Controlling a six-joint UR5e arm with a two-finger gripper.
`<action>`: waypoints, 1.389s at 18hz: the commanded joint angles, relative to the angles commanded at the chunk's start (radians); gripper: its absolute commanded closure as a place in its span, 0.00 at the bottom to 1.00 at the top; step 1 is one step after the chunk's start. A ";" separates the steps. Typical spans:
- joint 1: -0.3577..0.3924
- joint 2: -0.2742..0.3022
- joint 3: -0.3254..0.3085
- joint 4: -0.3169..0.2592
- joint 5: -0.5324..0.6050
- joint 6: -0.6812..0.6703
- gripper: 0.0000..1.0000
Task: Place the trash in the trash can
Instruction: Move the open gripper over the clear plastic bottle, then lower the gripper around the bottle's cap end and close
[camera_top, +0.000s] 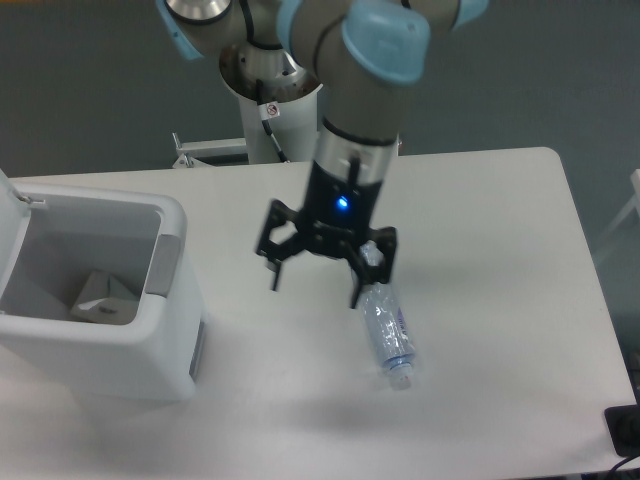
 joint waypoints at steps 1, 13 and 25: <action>0.020 -0.020 -0.001 0.000 0.003 0.014 0.00; 0.098 -0.215 0.023 -0.020 0.179 0.074 0.00; 0.015 -0.393 0.222 -0.265 0.285 -0.029 0.00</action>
